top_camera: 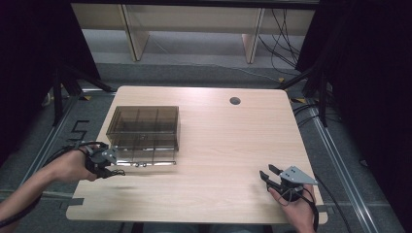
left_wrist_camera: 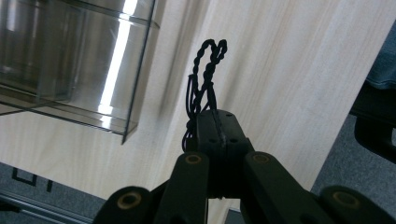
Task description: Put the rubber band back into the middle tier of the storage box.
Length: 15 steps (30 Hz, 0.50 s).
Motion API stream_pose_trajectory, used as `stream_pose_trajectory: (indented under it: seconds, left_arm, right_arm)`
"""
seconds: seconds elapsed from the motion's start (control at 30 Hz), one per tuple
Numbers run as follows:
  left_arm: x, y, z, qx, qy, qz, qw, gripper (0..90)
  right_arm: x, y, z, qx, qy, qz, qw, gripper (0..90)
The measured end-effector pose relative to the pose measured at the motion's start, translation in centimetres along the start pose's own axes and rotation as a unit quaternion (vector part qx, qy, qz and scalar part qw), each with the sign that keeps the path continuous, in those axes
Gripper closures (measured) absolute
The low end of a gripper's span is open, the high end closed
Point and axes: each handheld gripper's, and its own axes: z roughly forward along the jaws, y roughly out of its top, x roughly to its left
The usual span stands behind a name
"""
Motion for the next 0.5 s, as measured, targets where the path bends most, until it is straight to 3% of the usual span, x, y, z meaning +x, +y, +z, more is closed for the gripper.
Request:
stream_pose_trajectory:
  seconds: [0.43, 0.47, 0.5]
  left_arm:
    - [1.6, 0.8, -1.4, 0.000, 0.017, 0.001, 0.9999, 89.5]
    - [1.7, 0.9, -1.5, 0.002, 0.018, 0.002, 0.9998, 89.5]
    - [1.9, 1.0, -1.5, 0.003, 0.019, 0.001, 0.9998, 89.4]
  right_arm:
    - [-0.1, -0.1, 0.0, -0.001, 0.000, -0.002, 1.0000, 55.6]
    - [0.3, -0.1, -0.1, 0.006, -0.003, 0.016, 0.9998, 55.7]
    - [0.2, -0.1, -0.1, 0.004, -0.002, 0.011, 0.9999, 55.7]
